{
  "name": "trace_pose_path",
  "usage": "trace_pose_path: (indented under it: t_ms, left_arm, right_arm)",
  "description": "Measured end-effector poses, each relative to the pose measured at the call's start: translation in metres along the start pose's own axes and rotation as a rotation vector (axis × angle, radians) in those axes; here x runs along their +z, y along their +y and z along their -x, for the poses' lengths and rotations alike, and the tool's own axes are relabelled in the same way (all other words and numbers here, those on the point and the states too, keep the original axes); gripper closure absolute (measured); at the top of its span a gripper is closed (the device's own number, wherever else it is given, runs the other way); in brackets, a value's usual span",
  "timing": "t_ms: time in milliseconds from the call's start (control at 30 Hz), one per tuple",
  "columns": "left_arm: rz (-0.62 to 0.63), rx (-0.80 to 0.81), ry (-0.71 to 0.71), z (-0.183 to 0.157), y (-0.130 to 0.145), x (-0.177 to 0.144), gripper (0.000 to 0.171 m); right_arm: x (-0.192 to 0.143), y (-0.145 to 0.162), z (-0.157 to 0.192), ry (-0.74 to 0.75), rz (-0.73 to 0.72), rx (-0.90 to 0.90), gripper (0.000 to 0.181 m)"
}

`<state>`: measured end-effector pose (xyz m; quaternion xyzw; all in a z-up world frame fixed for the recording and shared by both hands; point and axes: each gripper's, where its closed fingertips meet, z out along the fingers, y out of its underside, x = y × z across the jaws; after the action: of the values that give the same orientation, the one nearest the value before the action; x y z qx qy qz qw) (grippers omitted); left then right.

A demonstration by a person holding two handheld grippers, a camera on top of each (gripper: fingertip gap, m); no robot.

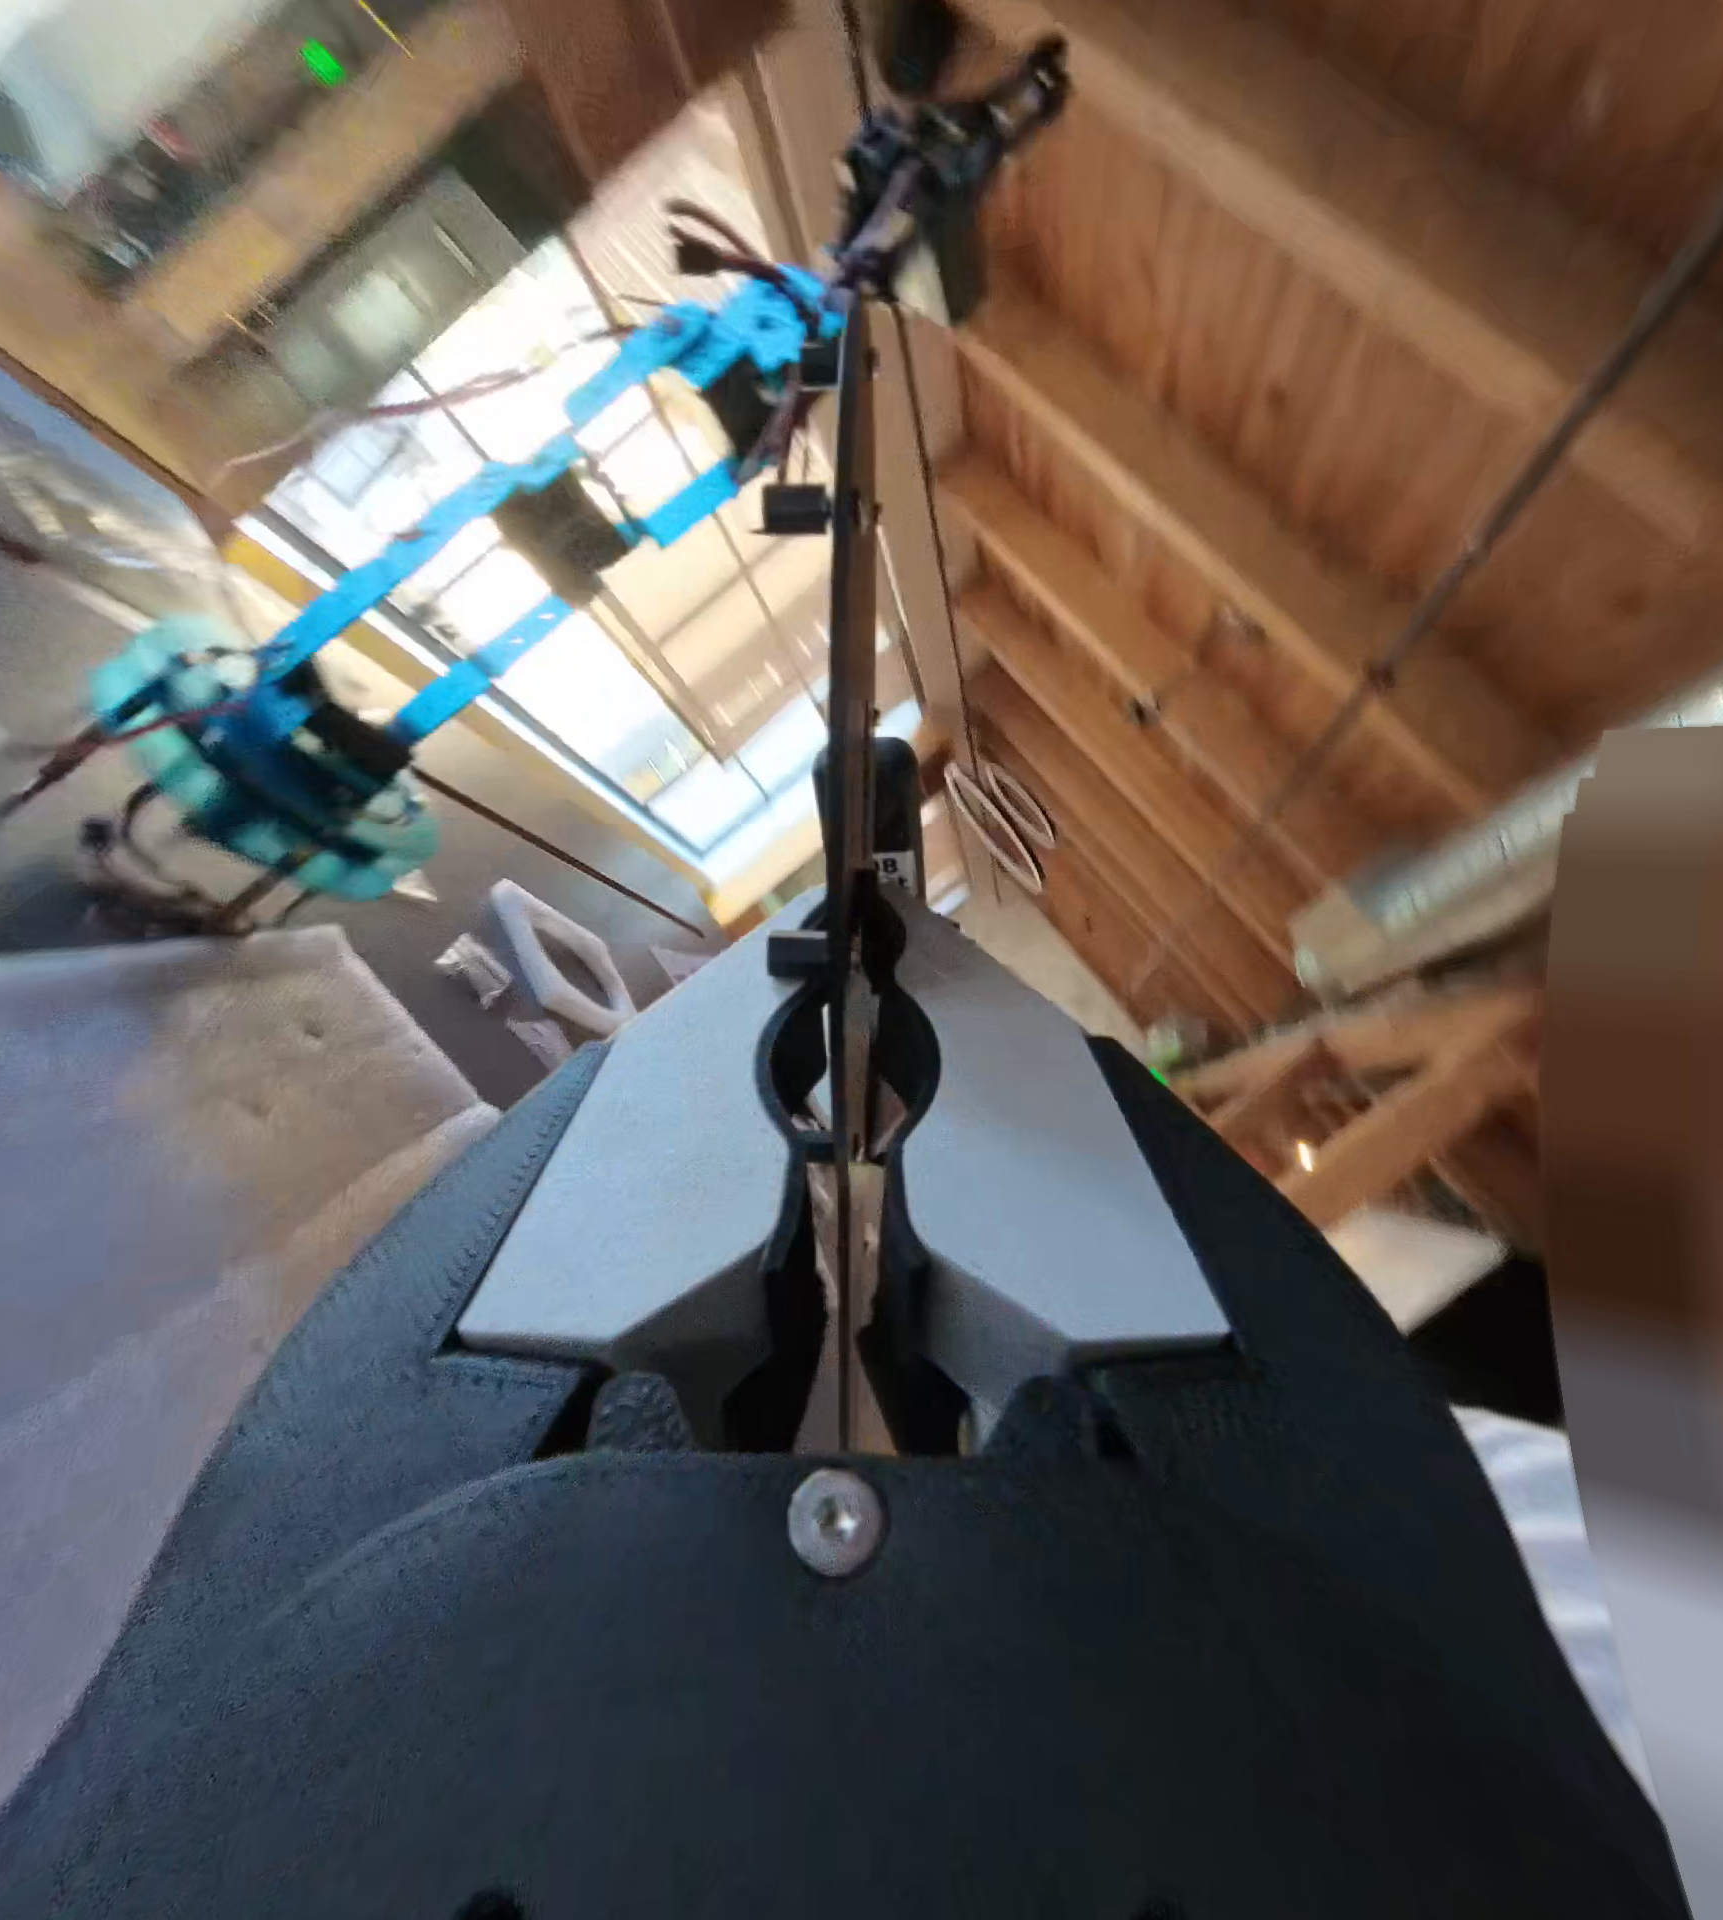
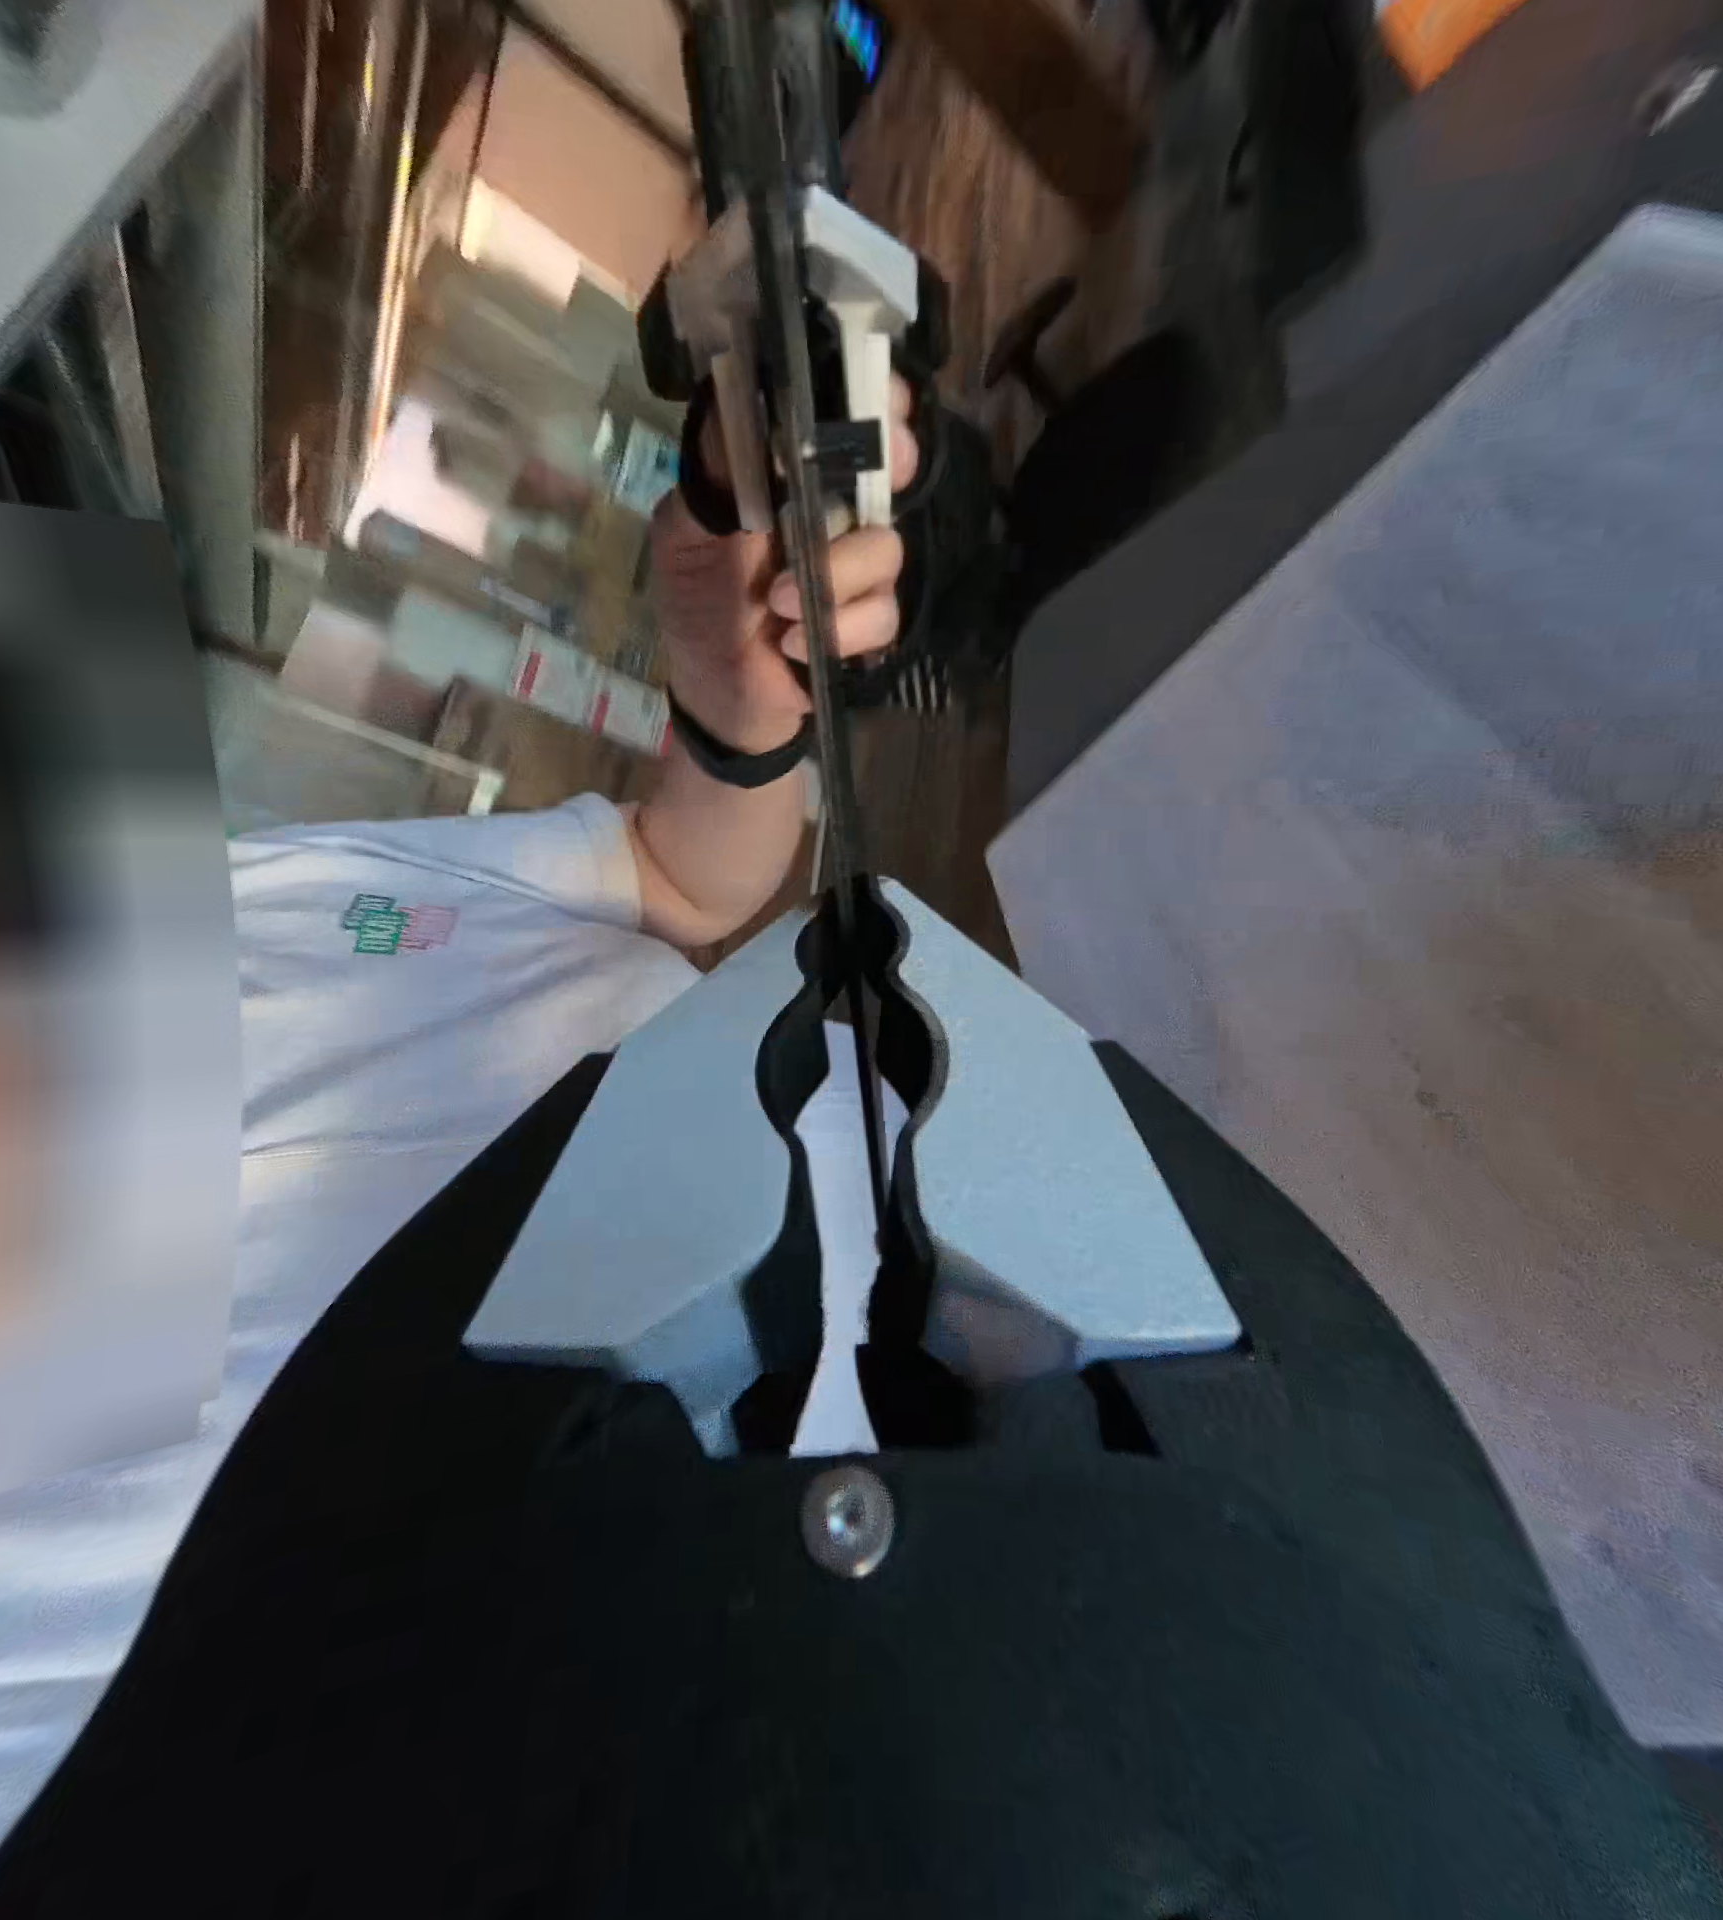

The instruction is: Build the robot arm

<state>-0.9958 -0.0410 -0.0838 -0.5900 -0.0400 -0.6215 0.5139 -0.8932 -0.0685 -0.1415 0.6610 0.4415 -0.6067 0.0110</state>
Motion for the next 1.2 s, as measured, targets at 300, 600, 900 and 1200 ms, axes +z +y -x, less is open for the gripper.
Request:
trace_pose_path:
  t_ms: [300, 600, 900, 1200]
  left_arm:
    - [-0.435, -0.148, -0.295, 0.029, 0.085, -0.034, 0.171]
    - [-0.830, -0.248, -0.521, 0.051, 0.149, -0.052, 0.171]
    - [-1.110, -0.323, -0.624, 0.065, 0.181, -0.070, 0.171]
    - [-1.222, -0.300, -0.586, 0.069, 0.151, -0.064, 0.171]
  right_arm:
    - [-0.018, 0.053, -0.035, -0.241, 0.287, 0.077, 0.181]
    - [-0.027, 0.081, -0.064, -0.353, 0.571, 0.192, 0.181]
    - [-0.015, 0.084, -0.093, -0.248, 0.775, 0.203, 0.176]
    - [-0.014, 0.044, -0.102, -0.145, 0.786, 0.053, 0.171]
